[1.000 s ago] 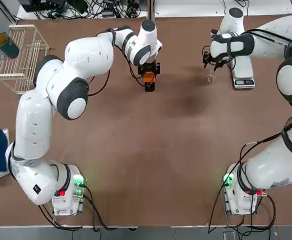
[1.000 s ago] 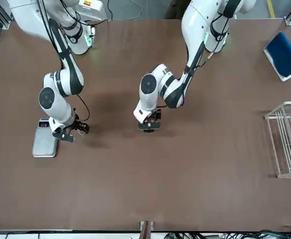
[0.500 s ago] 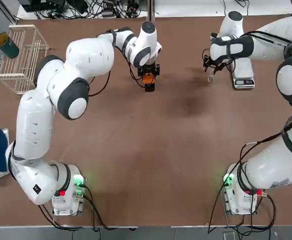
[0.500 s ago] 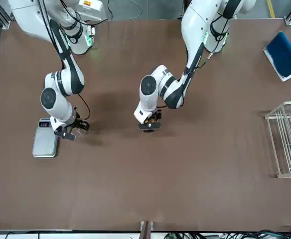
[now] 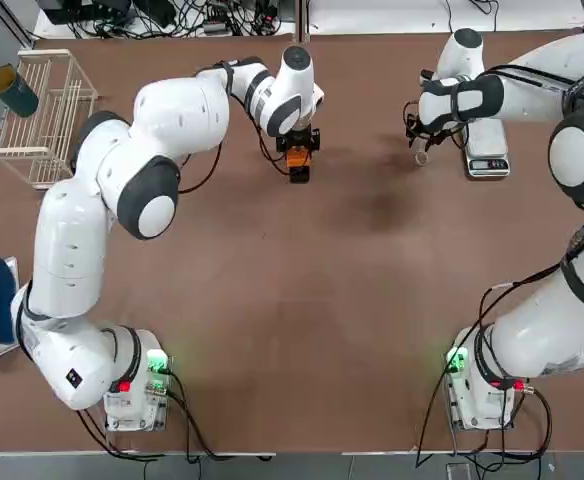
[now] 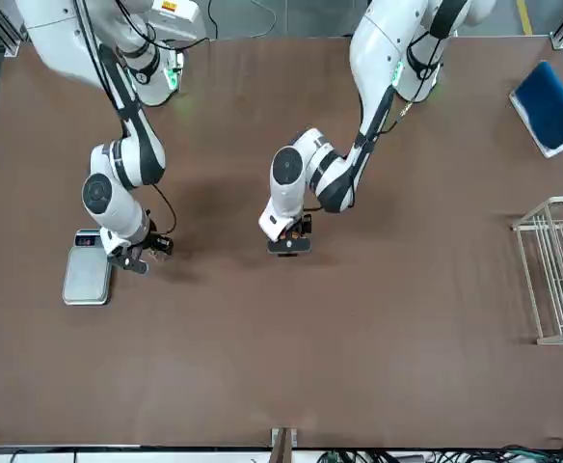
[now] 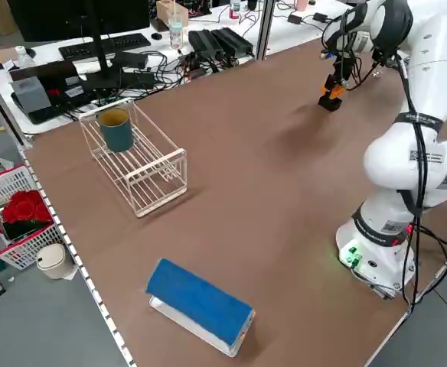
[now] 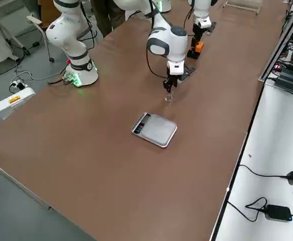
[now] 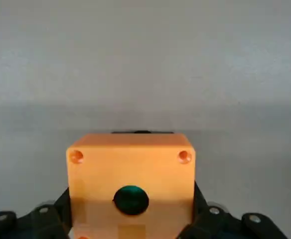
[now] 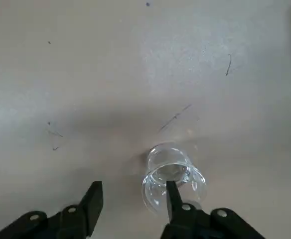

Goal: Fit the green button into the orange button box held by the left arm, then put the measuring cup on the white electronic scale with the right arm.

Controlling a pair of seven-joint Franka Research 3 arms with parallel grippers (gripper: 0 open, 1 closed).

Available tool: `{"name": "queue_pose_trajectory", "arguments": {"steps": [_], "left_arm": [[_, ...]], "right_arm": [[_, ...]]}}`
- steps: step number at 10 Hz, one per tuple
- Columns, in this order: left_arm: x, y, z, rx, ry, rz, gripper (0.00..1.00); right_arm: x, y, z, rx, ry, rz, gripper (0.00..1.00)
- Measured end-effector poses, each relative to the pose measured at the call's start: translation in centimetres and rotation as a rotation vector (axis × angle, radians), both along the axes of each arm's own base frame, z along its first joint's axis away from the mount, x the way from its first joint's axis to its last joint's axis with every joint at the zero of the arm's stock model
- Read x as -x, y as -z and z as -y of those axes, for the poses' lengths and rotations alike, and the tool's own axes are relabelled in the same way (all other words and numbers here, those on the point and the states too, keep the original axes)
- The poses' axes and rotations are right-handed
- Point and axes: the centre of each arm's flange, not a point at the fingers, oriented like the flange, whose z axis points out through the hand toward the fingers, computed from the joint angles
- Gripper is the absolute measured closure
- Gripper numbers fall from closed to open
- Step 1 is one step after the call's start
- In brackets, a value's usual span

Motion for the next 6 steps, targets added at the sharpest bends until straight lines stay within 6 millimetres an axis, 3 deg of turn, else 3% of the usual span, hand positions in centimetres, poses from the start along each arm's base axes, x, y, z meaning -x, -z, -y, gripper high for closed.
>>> {"name": "queue_pose_trajectory", "arguments": {"steps": [6], "left_arm": [[0.03, 0.23, -0.04, -0.002, -0.004, -0.002, 0.14]], "right_arm": [[-0.02, 0.84, 0.13, 0.0, 0.004, 0.0, 0.57]]}}
